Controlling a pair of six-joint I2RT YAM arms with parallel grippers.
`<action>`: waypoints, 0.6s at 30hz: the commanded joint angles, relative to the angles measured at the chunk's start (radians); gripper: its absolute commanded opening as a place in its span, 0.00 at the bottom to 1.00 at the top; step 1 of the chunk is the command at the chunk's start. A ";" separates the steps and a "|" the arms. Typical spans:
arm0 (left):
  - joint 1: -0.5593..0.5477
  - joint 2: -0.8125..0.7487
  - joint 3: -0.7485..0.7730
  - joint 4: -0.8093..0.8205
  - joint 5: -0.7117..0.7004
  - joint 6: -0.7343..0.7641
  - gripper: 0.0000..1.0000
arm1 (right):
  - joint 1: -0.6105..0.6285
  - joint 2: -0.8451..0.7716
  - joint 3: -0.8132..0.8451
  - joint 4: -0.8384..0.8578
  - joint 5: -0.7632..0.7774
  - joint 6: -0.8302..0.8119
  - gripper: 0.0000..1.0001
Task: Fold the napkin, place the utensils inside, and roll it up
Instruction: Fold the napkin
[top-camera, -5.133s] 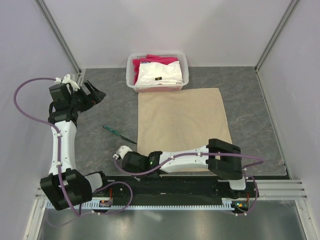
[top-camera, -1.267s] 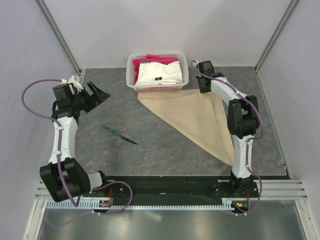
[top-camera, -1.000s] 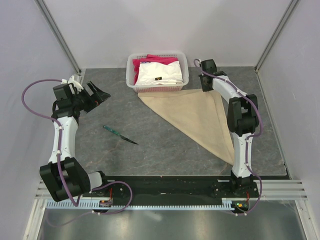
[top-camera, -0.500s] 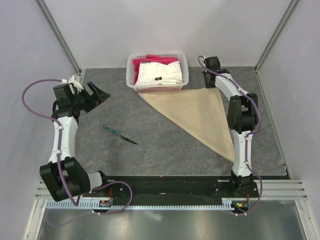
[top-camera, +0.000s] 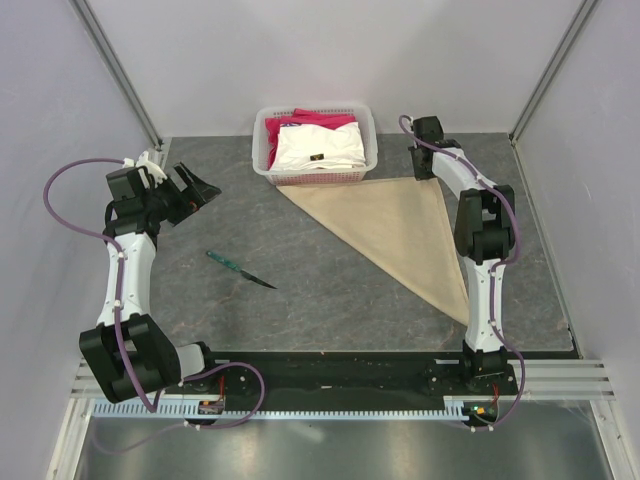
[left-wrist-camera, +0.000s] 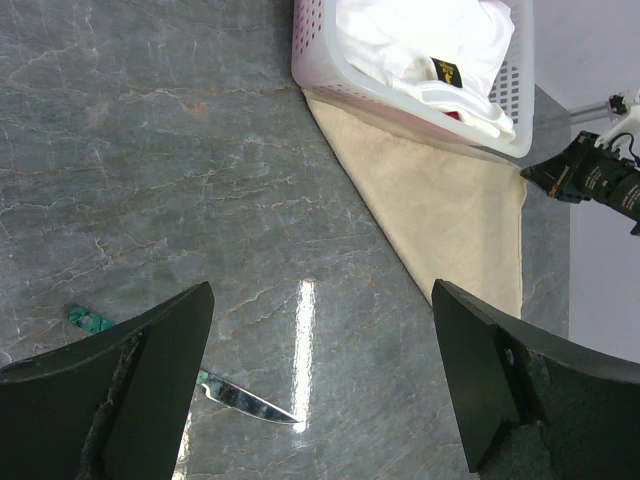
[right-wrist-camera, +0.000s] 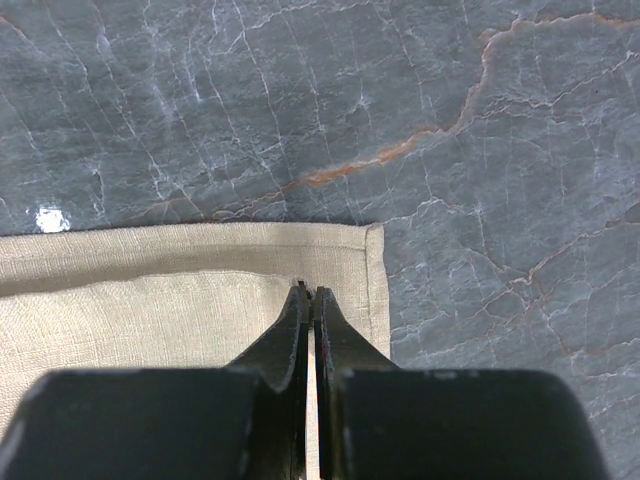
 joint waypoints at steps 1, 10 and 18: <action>0.006 0.000 0.001 0.025 0.004 -0.007 0.97 | -0.013 0.006 0.051 0.001 0.031 -0.015 0.00; 0.006 -0.002 0.001 0.025 0.007 -0.005 0.97 | -0.022 0.008 0.076 -0.003 0.036 -0.021 0.00; 0.005 -0.002 0.001 0.025 0.009 -0.007 0.97 | -0.028 0.021 0.085 -0.005 0.039 -0.025 0.00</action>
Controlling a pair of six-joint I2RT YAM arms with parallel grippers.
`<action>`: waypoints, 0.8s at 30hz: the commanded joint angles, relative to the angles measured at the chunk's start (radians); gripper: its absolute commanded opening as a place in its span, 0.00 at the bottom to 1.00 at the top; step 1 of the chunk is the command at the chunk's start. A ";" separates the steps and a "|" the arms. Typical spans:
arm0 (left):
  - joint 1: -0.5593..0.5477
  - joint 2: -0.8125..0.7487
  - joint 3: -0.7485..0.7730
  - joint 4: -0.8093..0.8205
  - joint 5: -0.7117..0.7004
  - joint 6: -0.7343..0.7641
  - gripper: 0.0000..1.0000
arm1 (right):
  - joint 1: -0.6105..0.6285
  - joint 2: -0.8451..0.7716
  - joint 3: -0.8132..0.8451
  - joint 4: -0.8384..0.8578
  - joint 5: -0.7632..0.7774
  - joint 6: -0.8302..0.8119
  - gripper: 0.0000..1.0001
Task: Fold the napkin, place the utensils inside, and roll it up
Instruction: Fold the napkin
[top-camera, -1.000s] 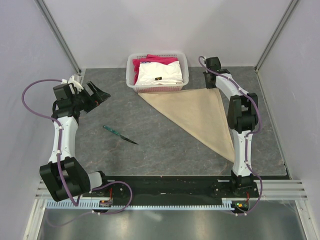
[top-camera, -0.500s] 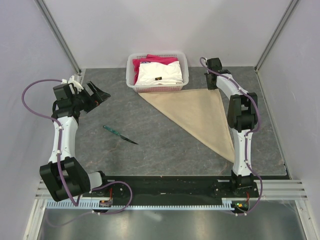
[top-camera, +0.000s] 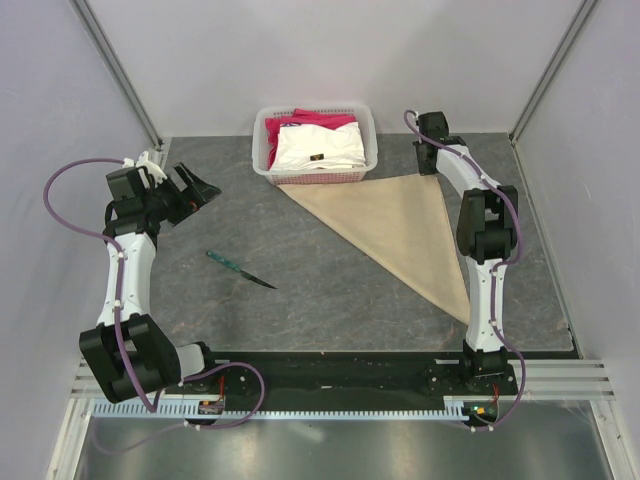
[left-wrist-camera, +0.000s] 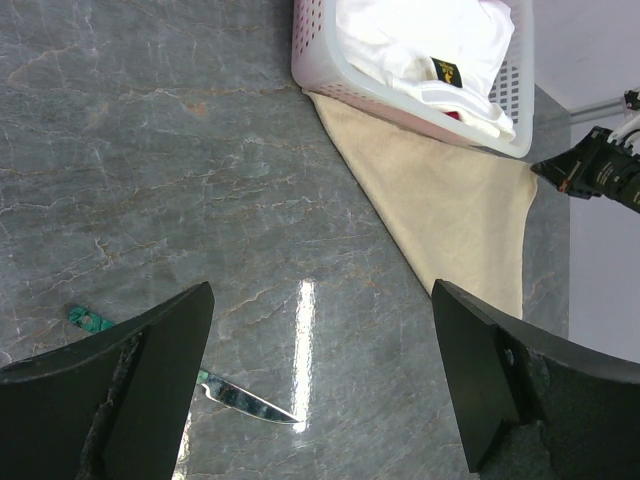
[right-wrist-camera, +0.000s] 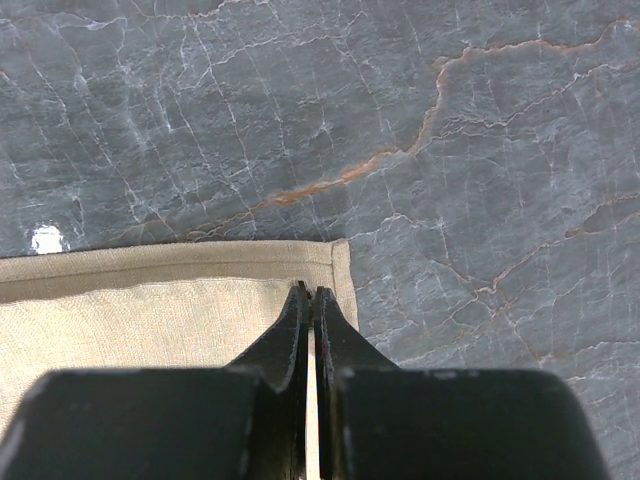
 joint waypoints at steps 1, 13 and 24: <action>0.006 -0.002 0.001 0.024 0.010 -0.005 0.97 | -0.009 0.023 0.047 -0.001 0.033 -0.014 0.00; 0.006 0.003 0.001 0.025 0.010 -0.006 0.97 | -0.011 0.040 0.053 -0.001 0.055 -0.028 0.00; 0.006 0.007 0.001 0.025 0.012 -0.005 0.97 | -0.012 0.064 0.084 -0.001 0.067 -0.042 0.00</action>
